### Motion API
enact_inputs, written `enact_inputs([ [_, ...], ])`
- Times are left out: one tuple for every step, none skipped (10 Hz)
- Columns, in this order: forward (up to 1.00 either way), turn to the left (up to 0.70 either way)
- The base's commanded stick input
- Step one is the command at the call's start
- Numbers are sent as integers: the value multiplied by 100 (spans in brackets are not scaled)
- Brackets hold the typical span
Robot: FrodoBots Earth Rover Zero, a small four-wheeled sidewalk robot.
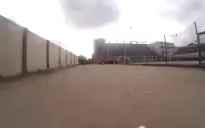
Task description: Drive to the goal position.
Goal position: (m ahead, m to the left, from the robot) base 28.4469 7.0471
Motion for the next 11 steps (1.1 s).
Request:
enact_inputs([
  [70, 0],
  [70, 0],
  [70, 0],
  [70, 0],
  [70, 0],
  [70, 0],
  [70, 0],
  [70, 0],
  [70, 0],
  [70, 0],
  [70, 0],
])
